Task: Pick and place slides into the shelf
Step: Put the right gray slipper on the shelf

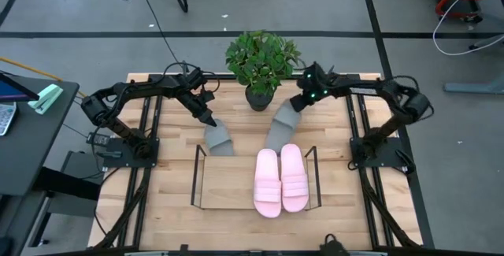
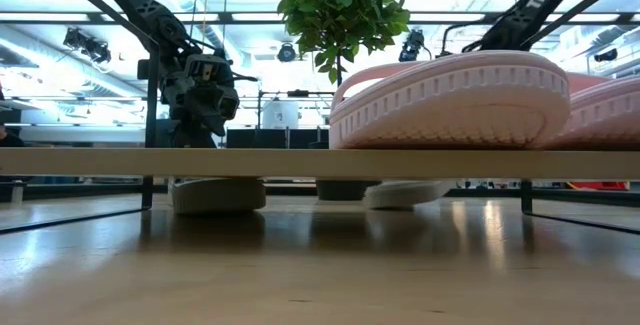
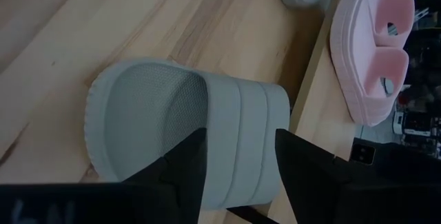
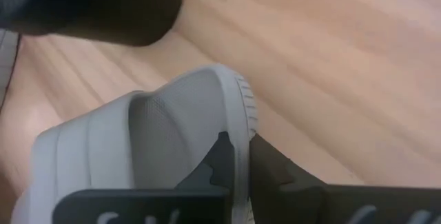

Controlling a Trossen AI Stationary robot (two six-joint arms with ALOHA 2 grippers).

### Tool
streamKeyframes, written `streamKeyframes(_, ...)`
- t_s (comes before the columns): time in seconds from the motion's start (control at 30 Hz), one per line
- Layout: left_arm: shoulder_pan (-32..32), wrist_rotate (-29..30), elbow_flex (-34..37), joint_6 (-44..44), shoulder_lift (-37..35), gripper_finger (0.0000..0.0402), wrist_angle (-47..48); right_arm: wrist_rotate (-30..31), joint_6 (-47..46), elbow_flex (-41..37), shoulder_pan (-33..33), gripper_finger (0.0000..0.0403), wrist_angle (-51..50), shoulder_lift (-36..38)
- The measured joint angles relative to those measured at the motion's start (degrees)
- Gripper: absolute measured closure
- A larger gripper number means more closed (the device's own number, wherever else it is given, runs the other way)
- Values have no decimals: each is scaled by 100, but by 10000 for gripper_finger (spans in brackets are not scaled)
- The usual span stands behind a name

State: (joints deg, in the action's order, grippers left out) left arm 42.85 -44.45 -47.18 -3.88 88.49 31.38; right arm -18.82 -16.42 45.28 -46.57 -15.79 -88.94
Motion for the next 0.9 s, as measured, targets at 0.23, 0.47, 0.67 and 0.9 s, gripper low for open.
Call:
streamKeyframes(0.23, 0, 0, 0, 65, 0, 229, -4, 571, 29, 2, -504, 382, -738, 1139)
streamKeyframes(0.47, -1, 0, 0, 183, 0, 224, -9, 792, -323, 15, -673, 382, -921, 2499)
streamKeyframes(0.67, -1, 0, 0, 303, 0, 227, -8, 1242, -332, 247, -671, 382, -1718, 3384)
streamKeyframes(0.9, -2, -2, 0, 358, 0, 226, 0, 1275, -415, 1092, -405, 382, -2695, 3869)
